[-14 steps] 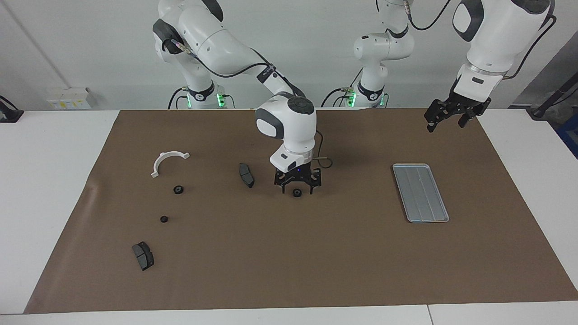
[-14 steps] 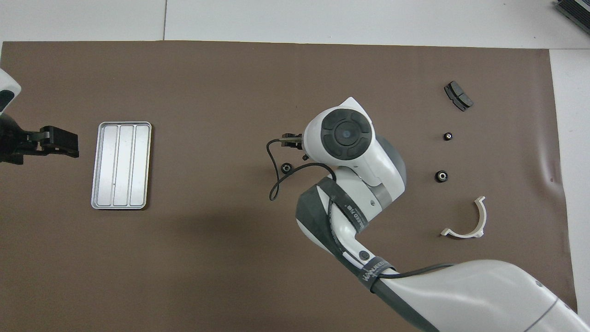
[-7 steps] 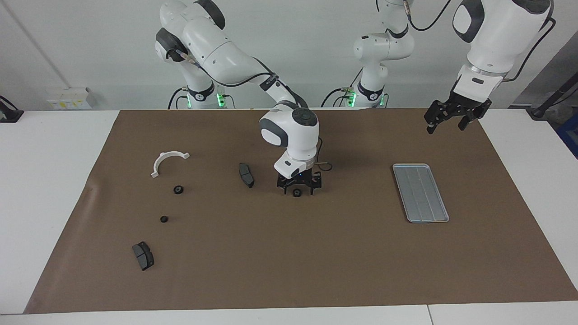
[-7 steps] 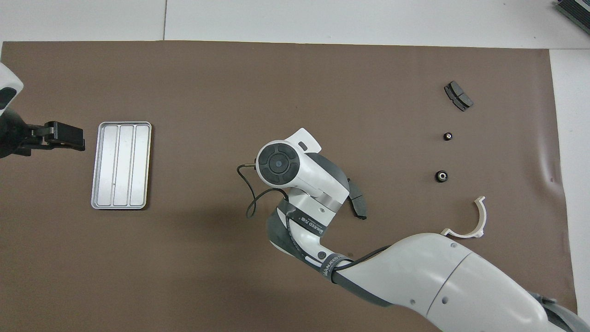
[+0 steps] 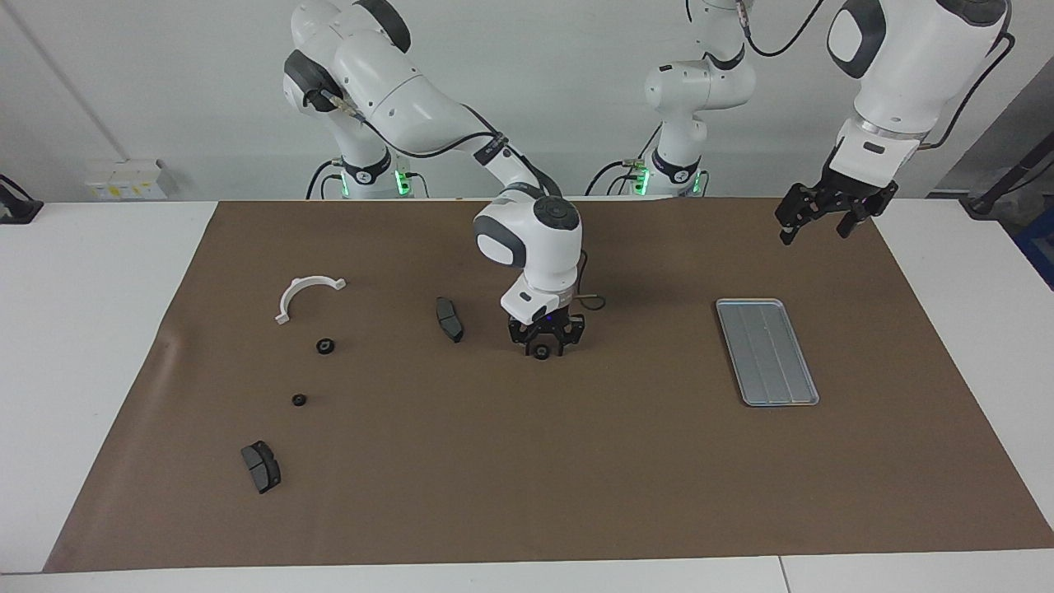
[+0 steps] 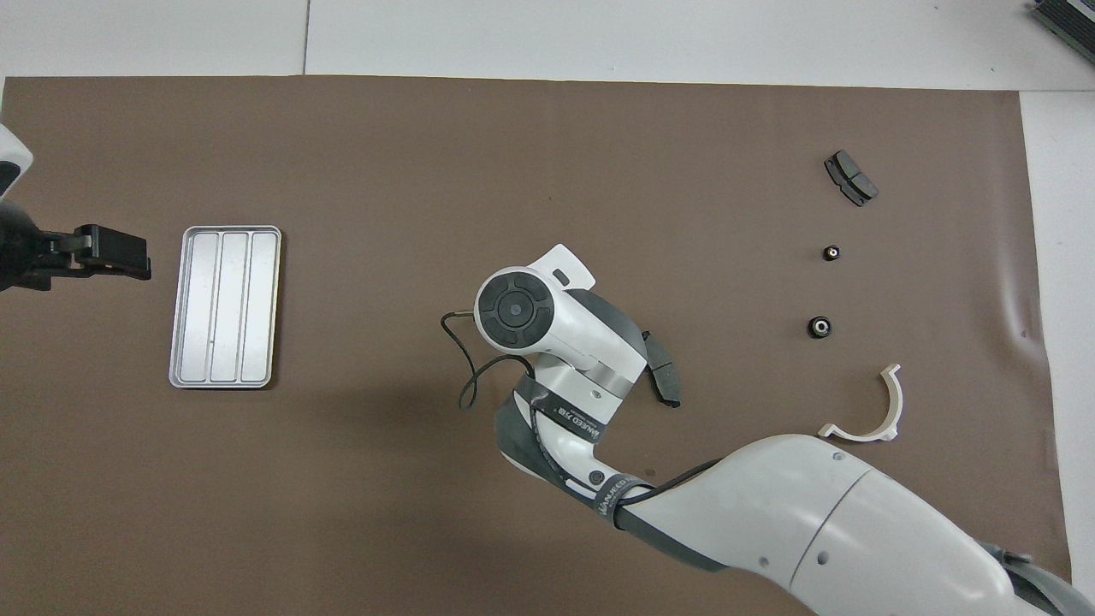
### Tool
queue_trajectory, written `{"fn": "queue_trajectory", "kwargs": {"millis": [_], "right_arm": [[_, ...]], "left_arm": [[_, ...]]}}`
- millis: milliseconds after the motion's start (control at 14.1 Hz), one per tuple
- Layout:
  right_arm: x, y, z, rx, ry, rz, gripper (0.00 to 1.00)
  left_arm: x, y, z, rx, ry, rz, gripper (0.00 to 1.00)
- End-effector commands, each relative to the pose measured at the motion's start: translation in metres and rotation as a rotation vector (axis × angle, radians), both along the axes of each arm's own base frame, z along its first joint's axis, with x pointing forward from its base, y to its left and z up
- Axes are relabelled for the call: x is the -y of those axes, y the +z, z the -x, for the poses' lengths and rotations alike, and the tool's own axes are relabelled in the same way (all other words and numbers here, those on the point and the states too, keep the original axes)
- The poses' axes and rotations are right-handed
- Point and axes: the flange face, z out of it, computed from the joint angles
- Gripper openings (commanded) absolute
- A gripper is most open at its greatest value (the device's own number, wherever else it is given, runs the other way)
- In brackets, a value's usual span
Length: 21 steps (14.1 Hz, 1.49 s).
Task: Place bearing gear from tray to pile
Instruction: 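Reach the right gripper to the middle gear and grasp it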
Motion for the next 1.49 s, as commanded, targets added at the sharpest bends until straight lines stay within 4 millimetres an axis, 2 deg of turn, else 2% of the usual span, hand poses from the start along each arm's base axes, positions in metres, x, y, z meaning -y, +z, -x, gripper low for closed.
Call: {"fn": "queue_trajectory", "kwargs": {"millis": [0,142,425,496,638,780,1064,1205,1418], "right_arm": [[0.005,0.0,0.001,0.009,0.01,0.008,0.37],[0.005,0.001,0.0,0.005,0.003,0.004,0.0],[0.006,0.011,-0.006,0.011,-0.02,0.001,0.0],[0.007,0.021,-0.007,0.008,-0.037,-0.014,0.0],[0.02,0.059,-0.01,0.031,-0.061,-0.001,0.0],[0.057,0.096,-0.024,0.046,-0.088,0.019,0.0],[0.162,0.139,-0.057,-0.019,-0.073,-0.011,0.0],[0.21,0.138,-0.067,-0.058,-0.035,-0.006,0.0],[0.282,0.108,-0.068,-0.068,-0.009,-0.051,0.0]], "left_arm": [[-0.004,0.001,0.007,0.005,0.004,0.01,1.0],[-0.006,0.001,0.006,0.005,0.007,0.01,1.0],[-0.004,0.001,0.007,0.005,0.004,0.01,1.0],[-0.004,0.001,0.007,0.005,0.004,0.01,1.0],[-0.006,0.001,0.006,0.005,0.007,0.01,1.0],[-0.006,0.001,0.006,0.005,0.007,0.01,1.0],[-0.006,0.001,0.006,0.005,0.007,0.01,1.0],[-0.006,0.001,0.006,0.005,0.007,0.01,1.0],[-0.006,0.001,0.006,0.005,0.007,0.01,1.0]]}}
